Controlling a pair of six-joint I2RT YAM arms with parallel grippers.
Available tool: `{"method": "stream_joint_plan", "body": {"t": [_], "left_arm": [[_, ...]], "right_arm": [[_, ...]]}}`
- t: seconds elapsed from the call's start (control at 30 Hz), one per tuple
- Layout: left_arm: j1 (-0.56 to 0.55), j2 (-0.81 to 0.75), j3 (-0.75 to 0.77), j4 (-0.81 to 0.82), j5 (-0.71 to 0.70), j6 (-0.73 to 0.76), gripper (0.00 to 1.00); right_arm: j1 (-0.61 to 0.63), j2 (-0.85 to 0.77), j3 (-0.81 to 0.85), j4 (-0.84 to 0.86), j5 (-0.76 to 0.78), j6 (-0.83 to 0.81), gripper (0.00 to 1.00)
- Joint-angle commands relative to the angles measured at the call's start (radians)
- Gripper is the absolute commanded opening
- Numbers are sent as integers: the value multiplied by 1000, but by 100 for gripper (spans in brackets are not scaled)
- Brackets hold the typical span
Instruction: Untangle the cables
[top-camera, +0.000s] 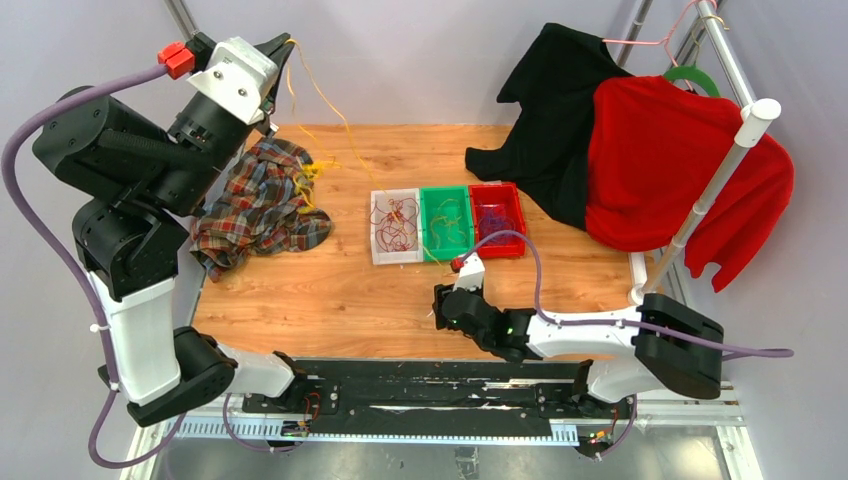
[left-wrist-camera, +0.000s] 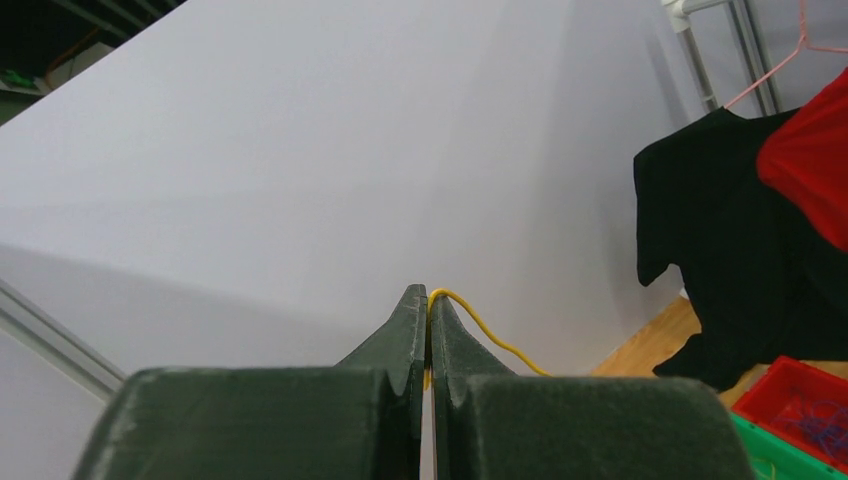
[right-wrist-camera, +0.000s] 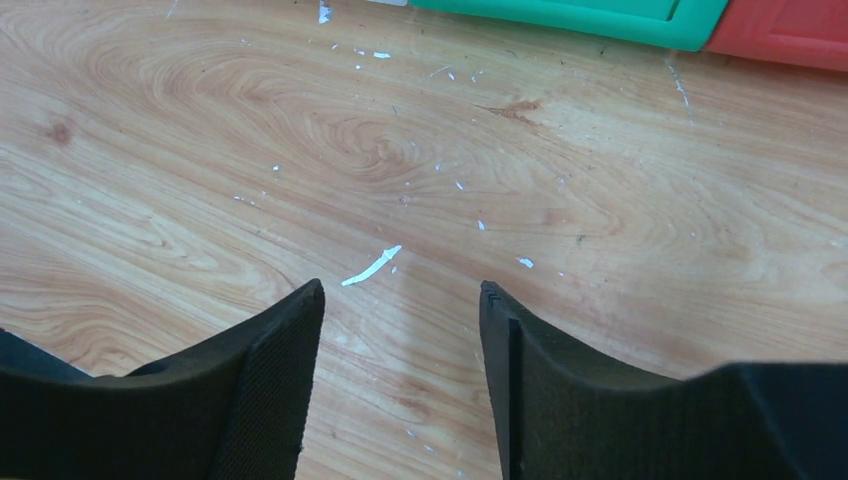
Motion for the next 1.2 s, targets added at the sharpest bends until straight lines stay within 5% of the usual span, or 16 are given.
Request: {"method": "stream_joint_plan", "body": {"t": [0.0,0.07,0.47,0.73,0.87,1.17], "left_arm": [[-4,-23,-2,30,32,-1,0],[-4,-47,-44,32,46,-16,0],[-4,-112,-213,36,64,-51,0],[-4,-146,-241,10,162,-44,0],[-4,-170,-259,-82,297,-42,0],[-4,-257,-382,-103,532,-64,0]], "right_arm": [[13,-80,-26,-7,-7,-16,64],[14,-151,-30,25,-69,-92,71],[18,-500,77,-184,-497,-323,73],[14,-664,182,-211,-242,-424,73],[-60,-600,328,-223,-144,-491,75],[-276,-360,578,-197,-534,-495,76]]}}
